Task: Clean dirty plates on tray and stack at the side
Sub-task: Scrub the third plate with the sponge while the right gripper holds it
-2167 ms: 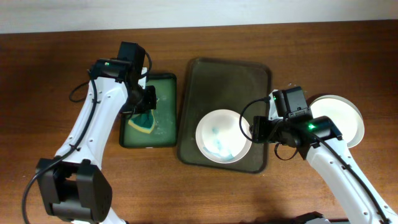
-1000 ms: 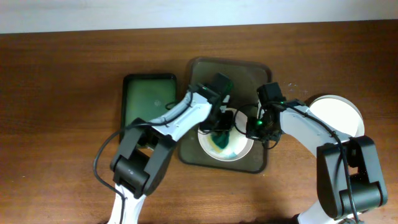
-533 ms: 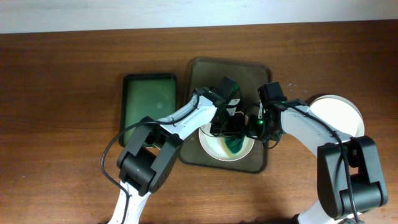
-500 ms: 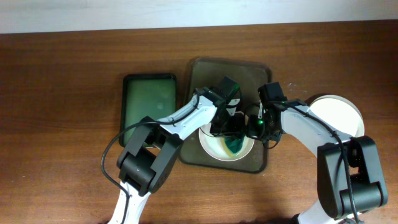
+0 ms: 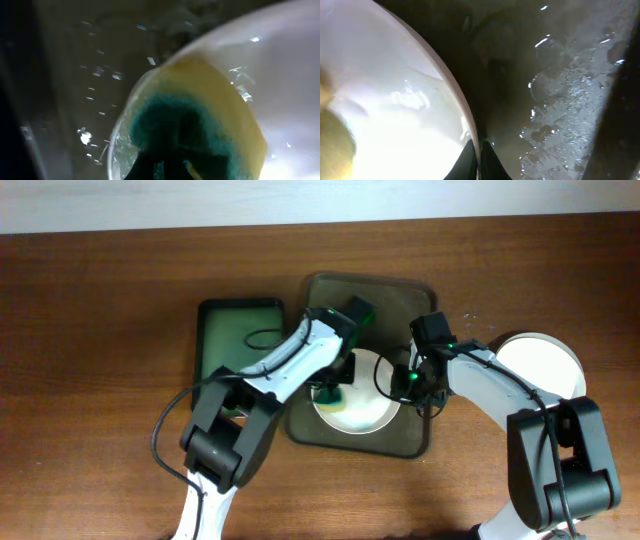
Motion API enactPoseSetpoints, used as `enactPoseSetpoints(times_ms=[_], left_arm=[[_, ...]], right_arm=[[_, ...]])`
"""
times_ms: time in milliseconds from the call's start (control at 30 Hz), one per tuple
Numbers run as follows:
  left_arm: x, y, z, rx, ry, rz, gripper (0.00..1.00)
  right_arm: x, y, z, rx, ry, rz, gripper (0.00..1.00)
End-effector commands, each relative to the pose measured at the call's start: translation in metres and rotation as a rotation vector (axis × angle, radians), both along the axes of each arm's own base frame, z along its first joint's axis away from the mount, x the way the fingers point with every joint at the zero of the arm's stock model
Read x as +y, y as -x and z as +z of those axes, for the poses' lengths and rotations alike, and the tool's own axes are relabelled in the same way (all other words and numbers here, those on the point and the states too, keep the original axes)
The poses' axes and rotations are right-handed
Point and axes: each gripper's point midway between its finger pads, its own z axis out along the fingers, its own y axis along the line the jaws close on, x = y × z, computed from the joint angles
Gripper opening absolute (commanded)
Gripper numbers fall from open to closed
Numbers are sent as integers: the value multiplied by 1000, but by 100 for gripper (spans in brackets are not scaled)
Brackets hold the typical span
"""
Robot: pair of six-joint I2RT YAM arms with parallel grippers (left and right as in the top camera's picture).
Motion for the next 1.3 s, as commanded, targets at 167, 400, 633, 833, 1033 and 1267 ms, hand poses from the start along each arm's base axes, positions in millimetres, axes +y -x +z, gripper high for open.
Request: enactPoseSetpoints(times_ms=[167, 400, 633, 833, 1033, 1267], left_arm=[[-30, -10, -20, 122, 329, -32, 0], [-127, 23, 2, 147, 616, -197, 0], [-132, 36, 3, 185, 620, -198, 0], [-28, 6, -26, 93, 166, -57, 0], [48, -17, -14, -8, -173, -15, 0], [52, -39, 80, -129, -122, 30, 0]], right_arm=[[-14, 0, -8, 15, 71, -27, 4], [-14, 0, -8, 12, 70, -27, 4], [-14, 0, -8, 13, 70, -27, 4], [-14, 1, -9, 17, 71, -27, 4], [-15, 3, -9, 24, 72, -26, 4], [-15, 5, -9, 35, 75, -25, 4]])
